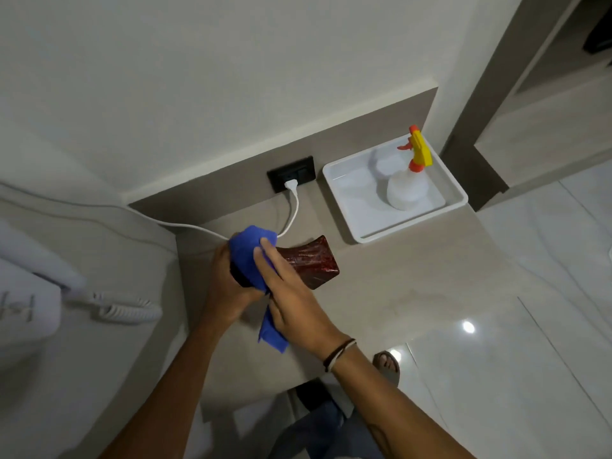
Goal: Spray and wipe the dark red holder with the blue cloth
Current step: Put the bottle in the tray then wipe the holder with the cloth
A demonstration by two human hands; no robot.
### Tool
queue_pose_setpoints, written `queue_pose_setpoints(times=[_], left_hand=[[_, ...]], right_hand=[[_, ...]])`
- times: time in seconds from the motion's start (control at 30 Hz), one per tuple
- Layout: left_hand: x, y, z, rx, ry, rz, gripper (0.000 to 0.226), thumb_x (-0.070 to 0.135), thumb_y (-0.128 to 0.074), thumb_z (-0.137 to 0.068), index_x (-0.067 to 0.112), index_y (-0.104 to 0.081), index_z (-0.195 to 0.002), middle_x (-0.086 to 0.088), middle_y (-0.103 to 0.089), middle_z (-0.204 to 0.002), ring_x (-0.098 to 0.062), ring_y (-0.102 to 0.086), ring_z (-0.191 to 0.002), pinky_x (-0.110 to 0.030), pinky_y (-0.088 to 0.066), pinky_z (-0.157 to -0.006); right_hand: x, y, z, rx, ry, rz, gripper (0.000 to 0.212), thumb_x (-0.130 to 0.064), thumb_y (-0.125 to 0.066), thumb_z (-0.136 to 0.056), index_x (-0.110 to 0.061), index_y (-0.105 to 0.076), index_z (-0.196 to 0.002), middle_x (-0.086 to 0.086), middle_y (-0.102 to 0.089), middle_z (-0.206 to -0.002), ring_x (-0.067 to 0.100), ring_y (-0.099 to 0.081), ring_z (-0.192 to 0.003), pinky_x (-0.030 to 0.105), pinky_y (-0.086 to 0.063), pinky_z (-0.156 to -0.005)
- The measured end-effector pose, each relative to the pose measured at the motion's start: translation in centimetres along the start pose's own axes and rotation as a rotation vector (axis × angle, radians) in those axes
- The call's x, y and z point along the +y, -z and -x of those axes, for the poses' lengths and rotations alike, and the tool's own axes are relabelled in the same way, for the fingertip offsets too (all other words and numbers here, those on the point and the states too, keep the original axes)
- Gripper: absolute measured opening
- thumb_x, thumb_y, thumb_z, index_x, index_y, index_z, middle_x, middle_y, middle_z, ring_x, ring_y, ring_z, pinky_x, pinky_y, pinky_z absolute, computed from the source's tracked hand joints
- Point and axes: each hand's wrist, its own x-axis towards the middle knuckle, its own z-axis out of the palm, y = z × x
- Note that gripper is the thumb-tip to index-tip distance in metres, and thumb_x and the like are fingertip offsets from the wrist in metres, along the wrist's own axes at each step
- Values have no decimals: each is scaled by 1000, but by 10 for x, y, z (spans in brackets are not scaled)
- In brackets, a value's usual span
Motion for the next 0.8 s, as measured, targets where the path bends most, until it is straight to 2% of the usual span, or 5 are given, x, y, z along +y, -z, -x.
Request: queue_pose_setpoints(times=[0.2,0.3,0.47,0.67,0.8], left_hand=[[-15,3,10,52,81,-71,99,20,-85,-50,11,-56,-144,17,-58,-132,-2,-56,-118,-13,-44,-101],[-12,2,9,12,53,-95,90,30,-83,-50,27,-55,-136,48,-50,-122,22,-50,-111,2,-38,-91],[4,2,3,-9,28,-111,79,35,-84,-55,63,-53,-122,48,-58,-120,21,-57,-111,1,-40,-93],[-10,0,10,29,101,-162,103,19,-87,-51,12,-54,-148,6,-51,-135,3,-47,-118,5,-34,-94],[1,-3,7,3,89,-152,93,30,-84,-52,51,-52,-136,40,-52,-124,16,-53,-107,4,-37,-91]], right_hand=[[70,20,8,-81,-236,342,88,19,-48,-93,-5,-11,-169,15,1,-179,35,-4,-167,46,-21,-133],[60,20,6,-71,-292,288,95,21,-49,-87,-6,-10,-169,16,3,-179,35,-1,-167,48,-20,-134],[9,-12,7,-54,-65,52,104,19,-51,-84,-13,-2,-170,7,4,-180,26,-2,-168,39,-15,-136],[72,40,9,-153,-293,349,87,16,-43,-96,-7,-2,-169,14,13,-178,35,4,-167,44,-18,-134],[27,14,-2,-130,-164,62,95,20,-48,-87,-6,-7,-169,14,3,-179,32,-1,-168,48,-13,-136]])
